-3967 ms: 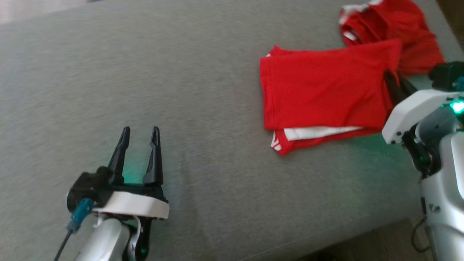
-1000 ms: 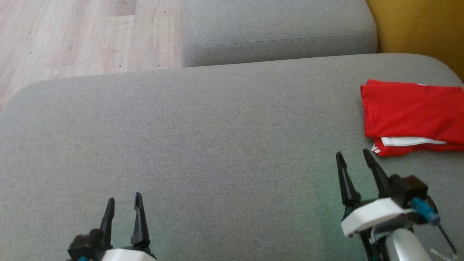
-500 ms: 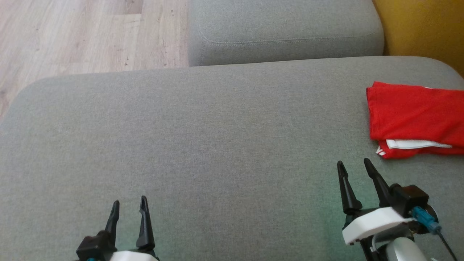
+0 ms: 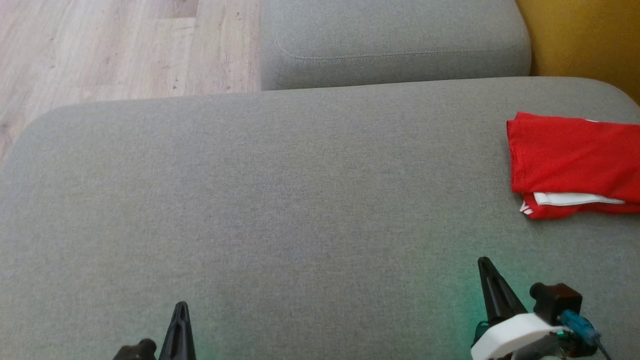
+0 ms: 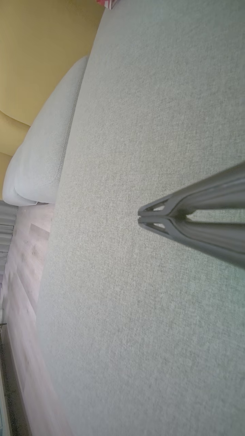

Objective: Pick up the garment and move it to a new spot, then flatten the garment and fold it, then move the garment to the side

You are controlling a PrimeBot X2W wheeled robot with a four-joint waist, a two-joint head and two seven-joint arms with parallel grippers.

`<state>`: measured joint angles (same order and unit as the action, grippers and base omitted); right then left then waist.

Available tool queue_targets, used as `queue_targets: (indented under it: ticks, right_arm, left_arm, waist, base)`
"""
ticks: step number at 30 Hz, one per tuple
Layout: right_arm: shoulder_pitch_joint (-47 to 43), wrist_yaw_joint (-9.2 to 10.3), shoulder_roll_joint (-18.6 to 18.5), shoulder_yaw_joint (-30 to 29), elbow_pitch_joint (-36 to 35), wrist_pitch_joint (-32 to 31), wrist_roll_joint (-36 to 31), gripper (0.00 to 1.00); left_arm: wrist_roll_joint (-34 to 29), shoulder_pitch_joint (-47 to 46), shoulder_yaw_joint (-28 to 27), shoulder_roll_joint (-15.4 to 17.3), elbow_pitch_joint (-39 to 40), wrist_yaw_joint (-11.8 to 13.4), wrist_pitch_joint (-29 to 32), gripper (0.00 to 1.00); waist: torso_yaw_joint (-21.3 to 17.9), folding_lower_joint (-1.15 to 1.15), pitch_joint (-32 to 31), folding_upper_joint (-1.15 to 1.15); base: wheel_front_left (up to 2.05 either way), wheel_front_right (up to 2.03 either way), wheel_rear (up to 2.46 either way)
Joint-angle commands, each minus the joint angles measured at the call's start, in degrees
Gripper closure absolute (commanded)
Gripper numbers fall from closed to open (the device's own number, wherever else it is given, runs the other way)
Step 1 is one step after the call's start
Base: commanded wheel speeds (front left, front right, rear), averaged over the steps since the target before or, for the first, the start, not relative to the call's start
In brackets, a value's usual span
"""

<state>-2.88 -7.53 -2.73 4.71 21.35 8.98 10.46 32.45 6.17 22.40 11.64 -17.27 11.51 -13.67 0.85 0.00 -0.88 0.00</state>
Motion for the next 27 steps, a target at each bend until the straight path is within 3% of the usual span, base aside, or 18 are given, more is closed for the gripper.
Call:
queue_targets:
  ticks: [1,27]
  right_arm:
    - [2.4,0.0,-0.1,-0.3,-1.9,-0.3,1.5,1.0]
    - [3.9,0.01,-0.7,-1.9,-3.1,-2.9,19.5,1.0]
  left_arm:
    - [1.0,-1.8,-0.9,0.0,1.6,-0.5,0.1,1.0]
    - [13.9,-4.2,-6.6,-1.7,1.7,-4.5,4.2,1.0]
  waist:
    - [0.0,0.0,0.0,0.0]
    - [-0.2,0.0,0.2,0.0]
  base:
    - [0.0,0.0,0.0]
    - [0.0,0.0,0.0]
